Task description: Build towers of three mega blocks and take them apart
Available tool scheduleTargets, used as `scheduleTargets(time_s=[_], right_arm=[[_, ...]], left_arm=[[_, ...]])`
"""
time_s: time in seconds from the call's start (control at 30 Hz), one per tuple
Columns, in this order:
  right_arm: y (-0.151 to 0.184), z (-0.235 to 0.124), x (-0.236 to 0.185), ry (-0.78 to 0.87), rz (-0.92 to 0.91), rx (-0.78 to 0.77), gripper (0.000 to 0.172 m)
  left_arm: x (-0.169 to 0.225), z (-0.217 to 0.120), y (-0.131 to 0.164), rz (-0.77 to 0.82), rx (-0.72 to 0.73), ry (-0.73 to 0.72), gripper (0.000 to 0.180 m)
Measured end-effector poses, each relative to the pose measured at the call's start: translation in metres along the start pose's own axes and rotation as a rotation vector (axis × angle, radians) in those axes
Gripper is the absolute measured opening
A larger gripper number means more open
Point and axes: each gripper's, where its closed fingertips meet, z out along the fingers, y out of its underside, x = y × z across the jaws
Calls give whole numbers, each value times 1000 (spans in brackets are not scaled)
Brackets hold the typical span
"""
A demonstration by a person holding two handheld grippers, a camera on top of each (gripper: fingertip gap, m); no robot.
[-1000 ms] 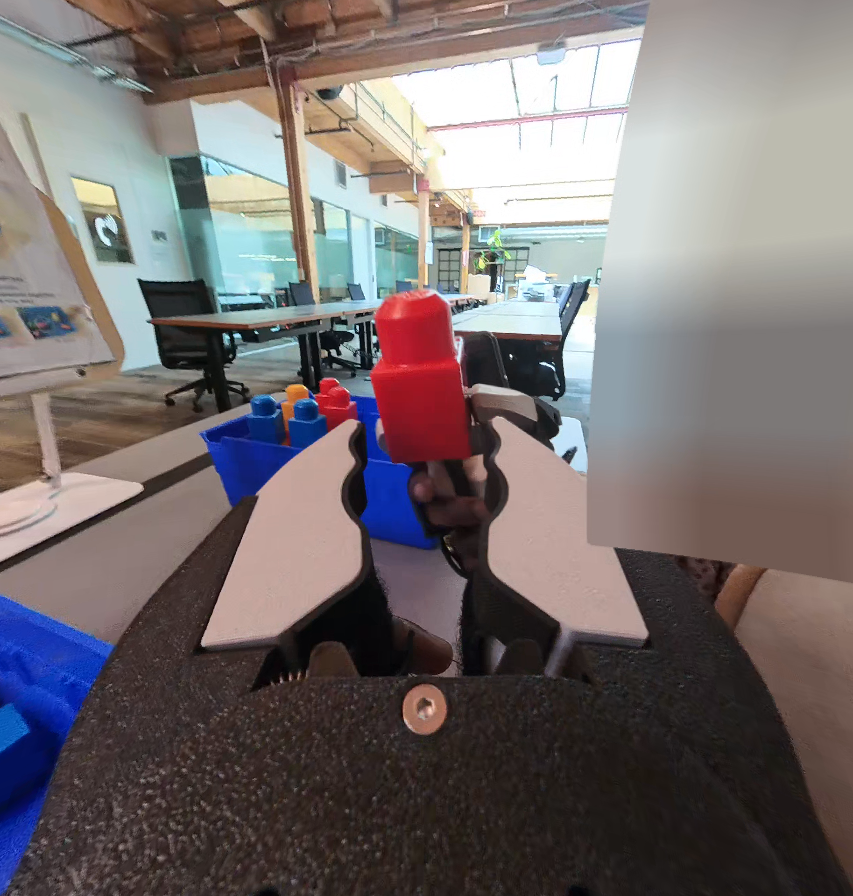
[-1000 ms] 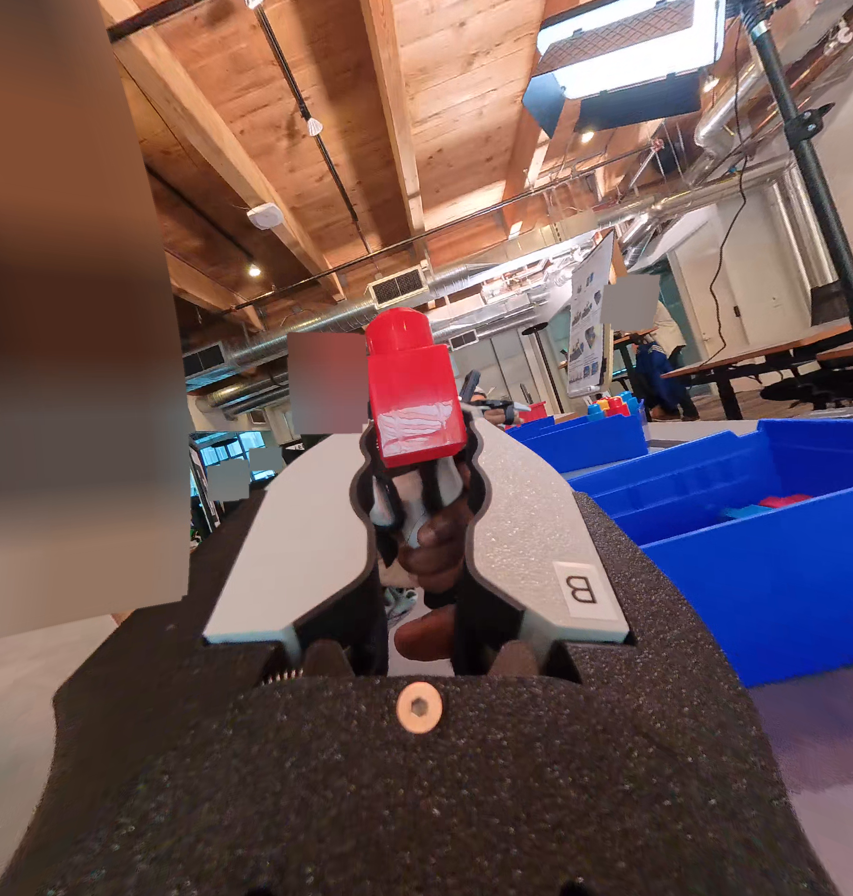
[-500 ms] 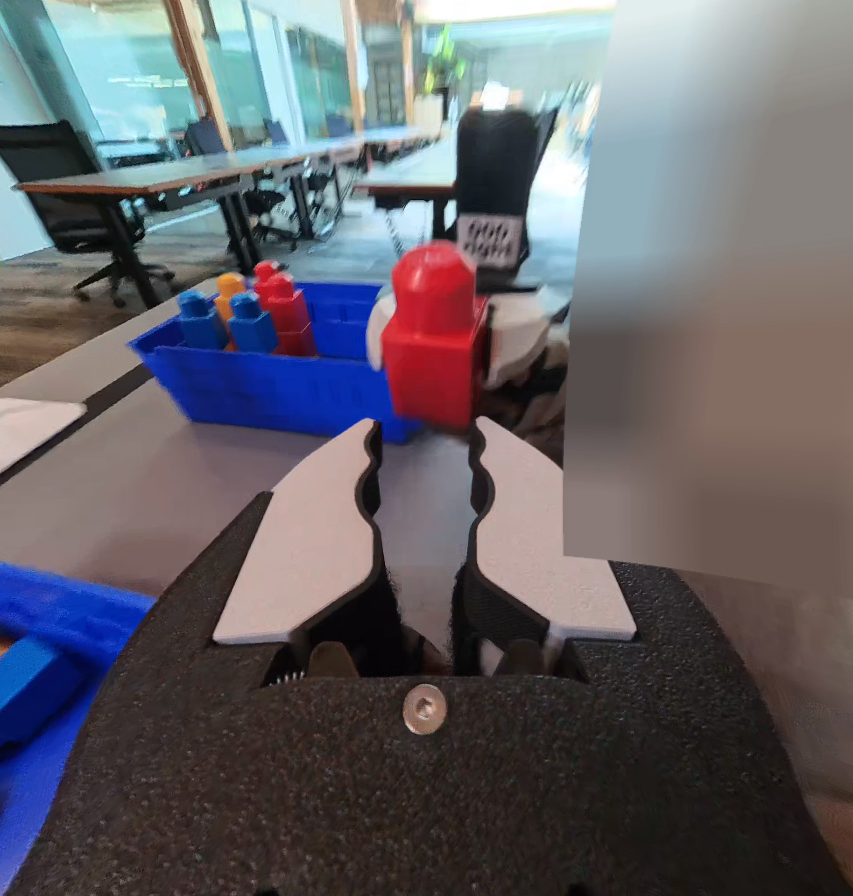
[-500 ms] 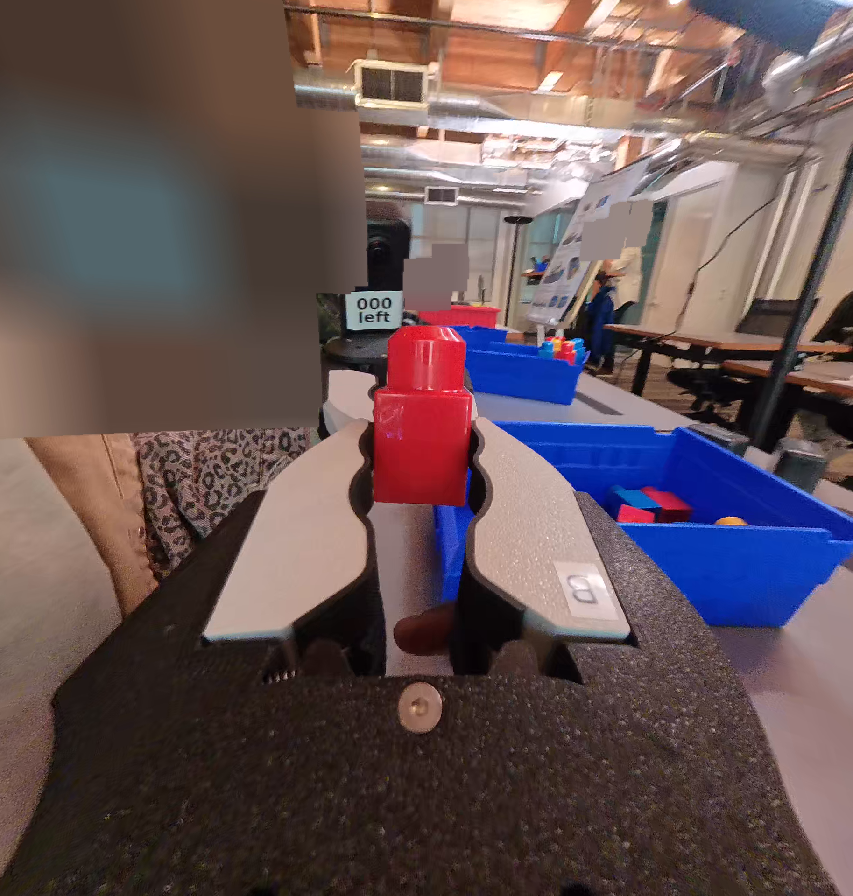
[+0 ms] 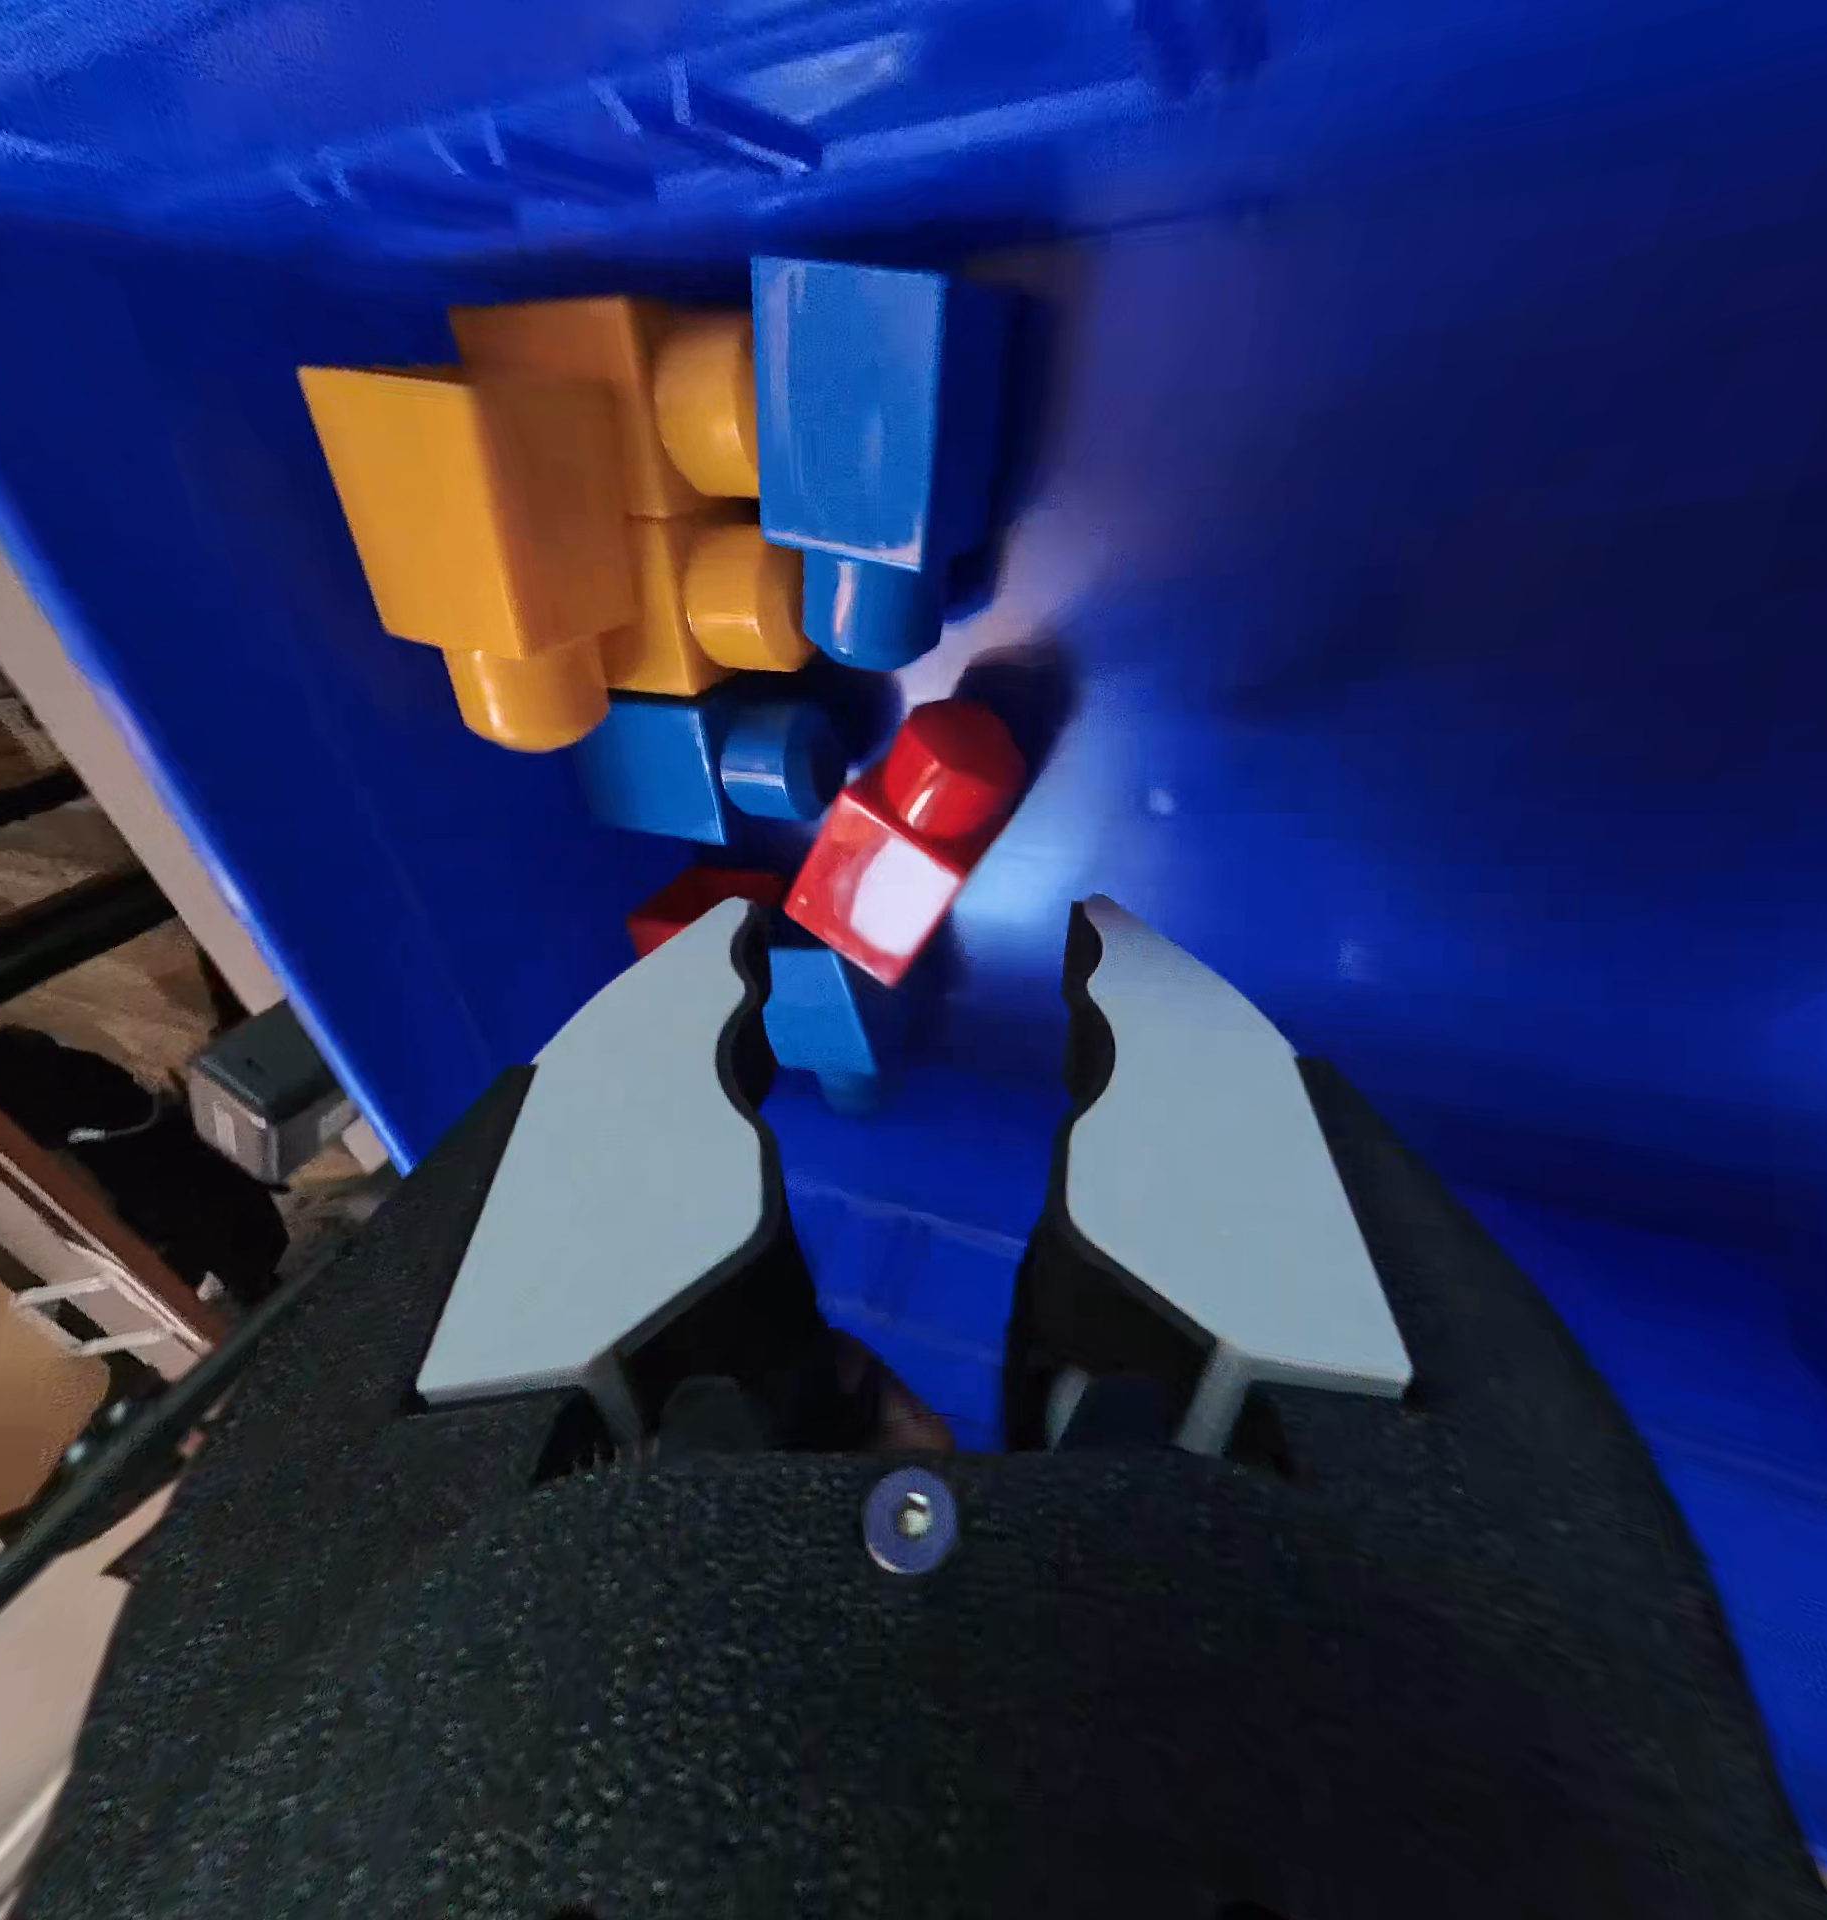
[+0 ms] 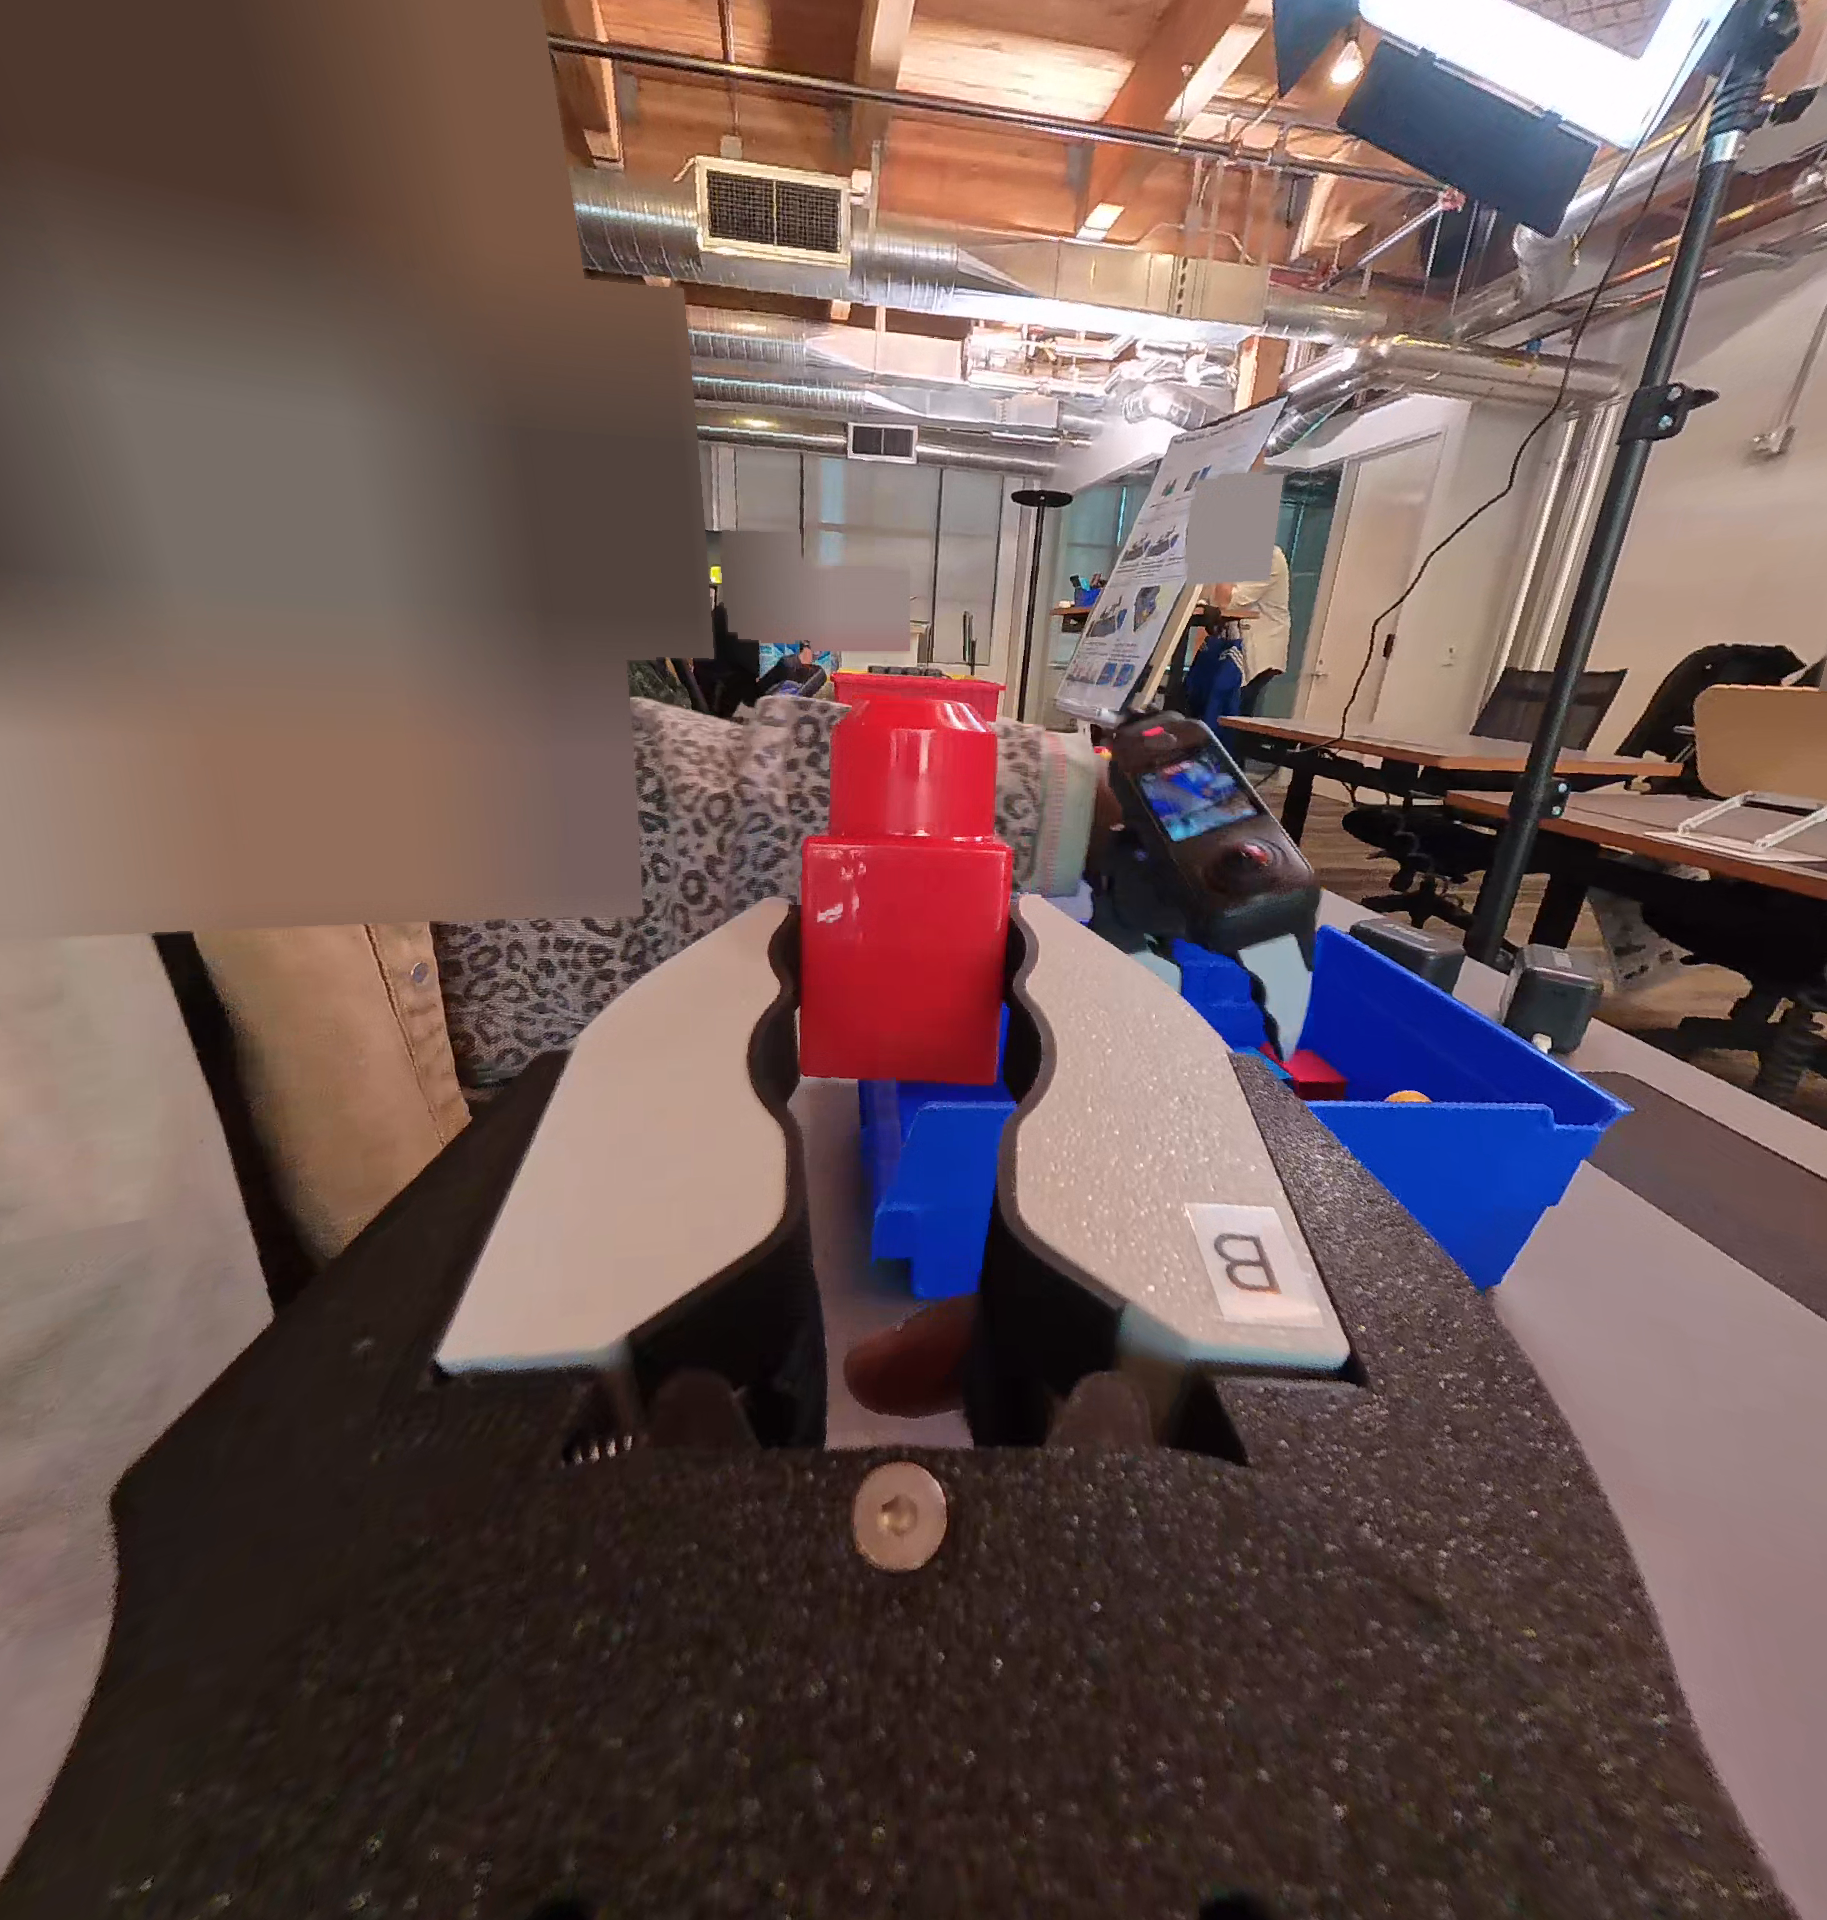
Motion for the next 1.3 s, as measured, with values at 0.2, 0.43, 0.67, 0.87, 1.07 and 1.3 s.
scheduleTargets(time_s=[0.2, 0.43, 0.67, 0.87, 1.07, 1.3], right_arm=[[1, -5, 8, 26, 12, 5, 36], [4, -7, 16, 35, 53, 22, 36], [16, -2, 18, 44, 120, -24, 36], [55, 17, 17, 39, 318, -150, 36], [67, 34, -8, -42, 322, -217, 36], [62, 37, -27, -126, 326, -223, 36]], left_arm=[[4, 37, 5, 70, -94, 168, 58], [39, 35, 26, 53, -194, 312, 36], [7, -53, -38, -605, 533, 82, 36], [33, -230, -103, -795, 1654, 184, 35], [79, -248, -135, -713, 1773, 206, 35], [105, -227, -165, -595, 1616, 284, 36]])
